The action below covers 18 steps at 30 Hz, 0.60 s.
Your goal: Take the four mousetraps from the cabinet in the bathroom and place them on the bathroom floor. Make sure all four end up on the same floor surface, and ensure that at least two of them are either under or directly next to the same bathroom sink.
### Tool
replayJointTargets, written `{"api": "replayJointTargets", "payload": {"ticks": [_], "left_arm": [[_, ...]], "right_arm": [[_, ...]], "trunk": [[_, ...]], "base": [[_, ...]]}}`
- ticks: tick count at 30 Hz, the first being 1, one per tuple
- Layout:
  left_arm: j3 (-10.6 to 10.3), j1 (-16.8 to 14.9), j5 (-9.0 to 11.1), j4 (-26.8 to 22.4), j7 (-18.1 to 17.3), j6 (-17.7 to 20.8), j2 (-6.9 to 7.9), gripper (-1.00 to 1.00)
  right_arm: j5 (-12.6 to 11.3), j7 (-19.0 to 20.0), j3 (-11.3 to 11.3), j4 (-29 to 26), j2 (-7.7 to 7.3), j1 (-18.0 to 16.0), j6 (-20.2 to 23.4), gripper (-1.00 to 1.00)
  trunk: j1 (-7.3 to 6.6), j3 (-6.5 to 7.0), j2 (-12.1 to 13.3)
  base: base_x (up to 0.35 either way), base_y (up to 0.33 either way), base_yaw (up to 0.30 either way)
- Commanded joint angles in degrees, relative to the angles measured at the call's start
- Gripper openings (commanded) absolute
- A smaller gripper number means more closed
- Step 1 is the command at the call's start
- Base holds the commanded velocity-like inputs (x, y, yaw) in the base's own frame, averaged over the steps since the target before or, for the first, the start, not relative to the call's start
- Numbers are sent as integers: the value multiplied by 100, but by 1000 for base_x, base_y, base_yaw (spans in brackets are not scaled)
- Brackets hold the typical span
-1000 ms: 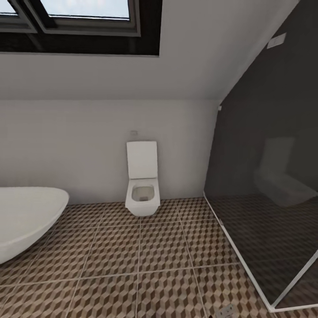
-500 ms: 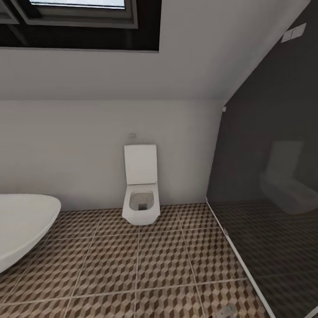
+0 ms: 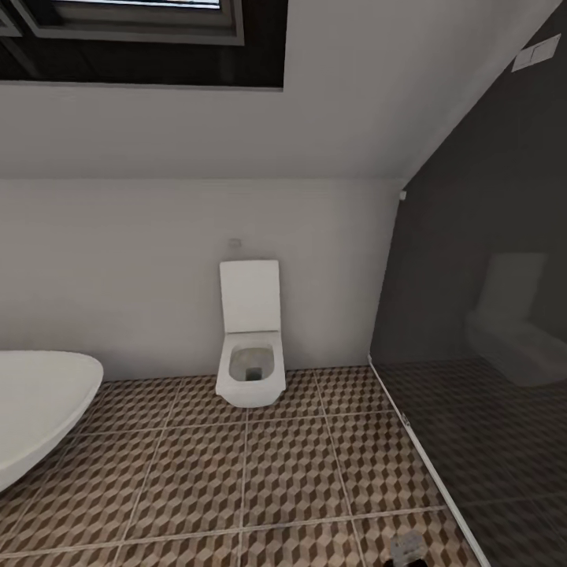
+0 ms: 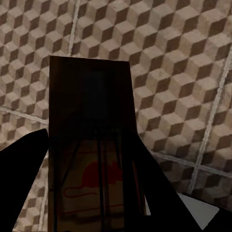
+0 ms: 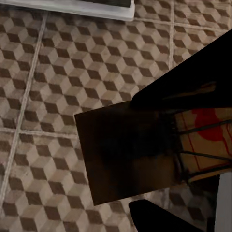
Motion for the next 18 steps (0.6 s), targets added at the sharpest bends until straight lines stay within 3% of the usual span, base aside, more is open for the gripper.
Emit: {"api": "replayJointTargets", "payload": {"ticks": [1, 4, 6, 8, 10, 15, 18], "left_arm": [[-43, -66, 56, 76, 34, -24, 1, -100], [-47, -412, 49, 300, 20, 145, -2, -100], [-50, -693, 48, 344, 1, 477, 15, -100], [-46, -1039, 54, 363, -21, 895, 76, -100], [-44, -1668, 74, 375, -154, 1459, 217, -100], [-22, -2507, 82, 380, -398, 2310, 398, -100], [-18, -2789, 78, 381, -445, 2499, 404, -100]], "right_arm": [[23, -74, 36, -201, 27, -51, 265, -100], [-1, -141, 32, -863, 62, -275, 970, -100], [-117, -155, 20, -1053, 66, -526, 1291, -100], [-400, -162, -19, -1120, 61, -846, 1559, -100], [-849, -267, -50, -1136, 35, -1377, 2033, -100], [-1066, -393, -60, -1143, 25, -2012, 2459, -100], [-1091, -406, -60, -1141, 34, -2313, 2537, -100]], "trunk": [[0, -7, -4], [0, -7, -4], [0, -7, -4], [0, -7, -4], [0, -7, -4], [0, -7, -4], [0, -7, -4]], "base": [[0, 0, 0], [0, 0, 0], [0, 0, 0], [0, 0, 0], [0, 0, 0], [0, 0, 0], [0, 0, 0]]}}
